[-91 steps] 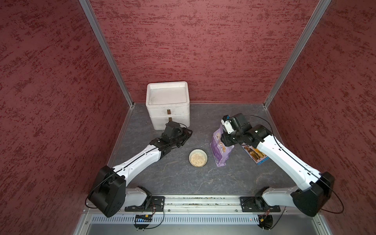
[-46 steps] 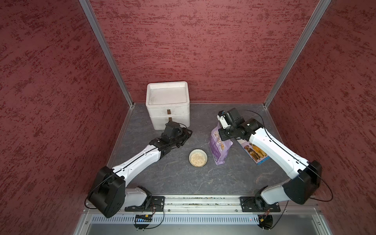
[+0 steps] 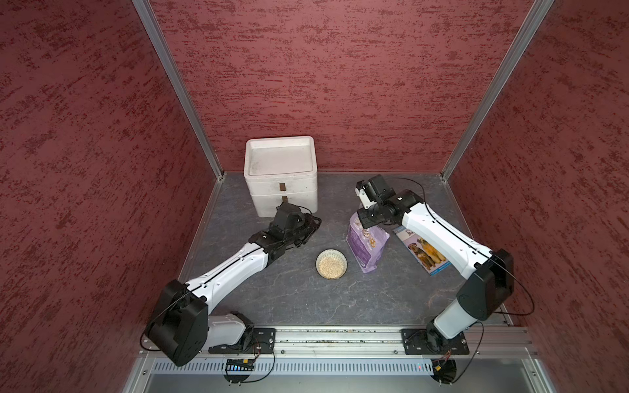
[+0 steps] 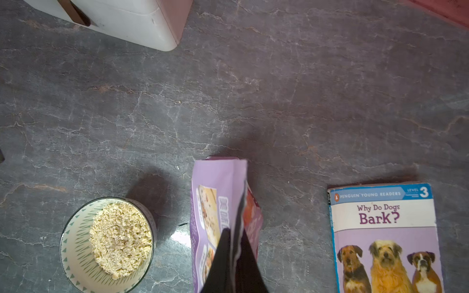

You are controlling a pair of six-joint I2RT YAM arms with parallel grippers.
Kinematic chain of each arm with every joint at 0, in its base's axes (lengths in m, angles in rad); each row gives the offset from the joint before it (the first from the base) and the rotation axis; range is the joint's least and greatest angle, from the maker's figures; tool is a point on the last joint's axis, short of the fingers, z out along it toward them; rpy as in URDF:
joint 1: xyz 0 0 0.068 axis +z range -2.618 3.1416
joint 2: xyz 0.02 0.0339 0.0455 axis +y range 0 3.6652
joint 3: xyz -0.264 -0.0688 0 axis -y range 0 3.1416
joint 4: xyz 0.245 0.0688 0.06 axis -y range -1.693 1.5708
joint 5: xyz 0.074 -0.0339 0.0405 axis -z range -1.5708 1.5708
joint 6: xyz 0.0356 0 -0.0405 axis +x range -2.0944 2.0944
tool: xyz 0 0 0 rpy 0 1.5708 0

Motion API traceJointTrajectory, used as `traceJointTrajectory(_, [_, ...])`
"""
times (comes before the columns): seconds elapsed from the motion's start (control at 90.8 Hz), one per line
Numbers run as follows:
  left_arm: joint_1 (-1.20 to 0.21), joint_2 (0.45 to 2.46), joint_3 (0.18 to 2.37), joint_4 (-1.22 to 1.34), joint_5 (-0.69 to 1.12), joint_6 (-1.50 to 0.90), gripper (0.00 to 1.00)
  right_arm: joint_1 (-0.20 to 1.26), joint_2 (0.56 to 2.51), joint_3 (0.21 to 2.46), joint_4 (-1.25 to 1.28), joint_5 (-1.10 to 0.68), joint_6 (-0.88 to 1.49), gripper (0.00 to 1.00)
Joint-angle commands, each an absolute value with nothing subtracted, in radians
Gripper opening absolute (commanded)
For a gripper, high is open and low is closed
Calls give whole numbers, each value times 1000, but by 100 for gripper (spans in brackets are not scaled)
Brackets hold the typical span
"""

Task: Pour the oats into the breakfast bowl
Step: Close the oats bag at the center of the board.

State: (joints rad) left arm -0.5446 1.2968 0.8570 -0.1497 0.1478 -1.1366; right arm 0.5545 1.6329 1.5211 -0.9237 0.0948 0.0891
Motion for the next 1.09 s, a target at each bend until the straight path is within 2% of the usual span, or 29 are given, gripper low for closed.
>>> traceJointTrajectory(0.0, [-551,1279,877,-151,129,-1131,50,554,1588,1521,-874,133,74,0])
traceJointTrajectory(0.077, [-551,1279,877,-149,129,-1131,50,553,1619,1567,-917,118,71,2])
traceJointTrajectory(0.11, [-550,1281,879,-148,131,-1131,50,553,1637,1583,-931,116,69,28])
traceJointTrajectory(0.143, [-551,1282,879,-146,134,-1131,50,552,1651,1591,-934,113,64,44])
traceJointTrajectory(0.165, [-551,1282,880,-147,135,-1131,50,553,1657,1592,-928,111,62,50])
traceJointTrajectory(0.198, [-551,1282,880,-149,136,-1131,50,552,1665,1592,-918,107,62,52])
traceJointTrajectory(0.297, [-551,1276,876,-153,134,-1130,50,544,1690,1609,-897,81,71,52])
traceJointTrajectory(0.386, [-552,1269,874,-154,128,-1129,50,534,1716,1636,-894,71,71,42])
traceJointTrajectory(0.408, [-551,1269,874,-155,128,-1129,50,533,1722,1642,-894,70,71,36])
traceJointTrajectory(0.441, [-550,1269,874,-154,129,-1129,50,529,1728,1649,-893,67,72,23])
traceJointTrajectory(0.485, [-550,1269,874,-155,129,-1129,50,522,1738,1661,-895,55,75,0])
traceJointTrajectory(0.705, [-548,1276,874,-145,137,-1128,50,513,1687,1644,-844,26,94,0])
traceJointTrajectory(0.826, [-551,1290,877,-135,149,-1127,49,511,1693,1702,-916,13,105,0])
traceJointTrajectory(0.859, [-551,1294,879,-131,153,-1127,49,511,1704,1724,-954,6,106,19])
traceJointTrajectory(0.892, [-552,1297,882,-129,157,-1125,49,511,1709,1737,-986,-2,105,28])
traceJointTrajectory(0.97, [-555,1302,888,-127,162,-1126,49,511,1686,1710,-1003,-8,101,35])
traceJointTrajectory(1.08, [-559,1305,889,-124,159,-1126,49,509,1623,1635,-990,0,106,36])
